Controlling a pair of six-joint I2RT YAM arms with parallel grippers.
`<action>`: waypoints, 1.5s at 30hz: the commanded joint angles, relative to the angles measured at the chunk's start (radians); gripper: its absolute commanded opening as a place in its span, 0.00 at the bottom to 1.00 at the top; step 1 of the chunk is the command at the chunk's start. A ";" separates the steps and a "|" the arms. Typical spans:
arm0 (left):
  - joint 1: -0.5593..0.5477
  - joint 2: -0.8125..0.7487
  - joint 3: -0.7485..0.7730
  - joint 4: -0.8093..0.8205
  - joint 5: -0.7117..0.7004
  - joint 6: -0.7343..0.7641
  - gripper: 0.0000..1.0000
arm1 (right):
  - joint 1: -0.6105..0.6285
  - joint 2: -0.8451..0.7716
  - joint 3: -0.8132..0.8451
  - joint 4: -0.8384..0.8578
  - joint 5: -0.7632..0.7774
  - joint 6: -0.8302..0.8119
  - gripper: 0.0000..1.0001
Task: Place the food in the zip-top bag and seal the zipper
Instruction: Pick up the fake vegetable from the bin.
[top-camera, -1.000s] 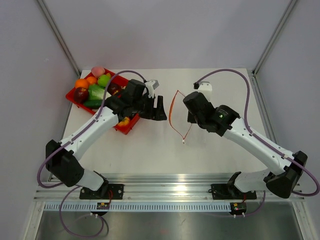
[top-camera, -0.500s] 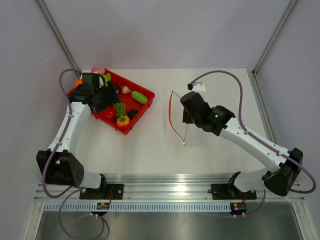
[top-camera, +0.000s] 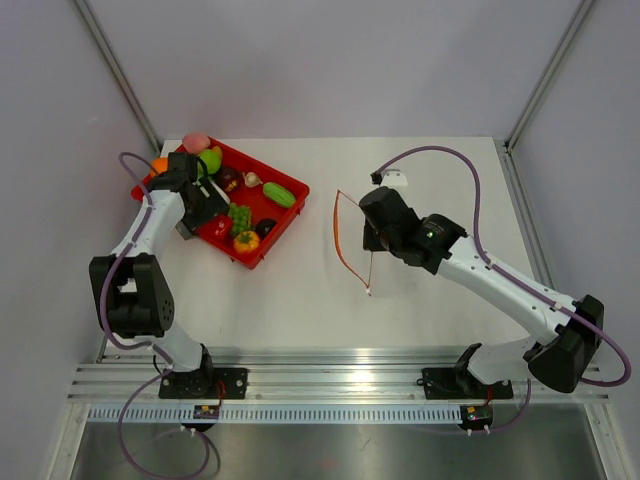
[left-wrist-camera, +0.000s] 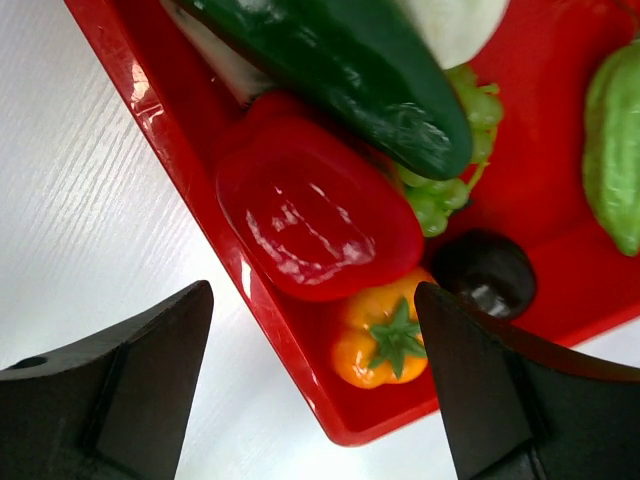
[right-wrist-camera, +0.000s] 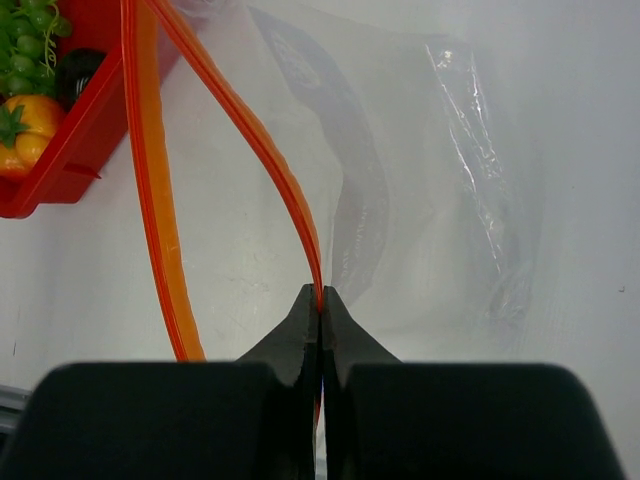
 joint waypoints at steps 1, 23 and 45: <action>0.003 0.035 0.053 0.013 -0.060 -0.015 0.86 | 0.007 -0.029 -0.006 0.030 -0.012 -0.006 0.00; -0.011 0.149 0.095 0.101 0.001 -0.012 0.94 | 0.007 0.006 -0.015 0.030 -0.041 0.036 0.00; -0.071 0.068 0.089 0.129 0.009 0.016 0.35 | 0.007 0.020 -0.001 0.019 -0.052 0.056 0.00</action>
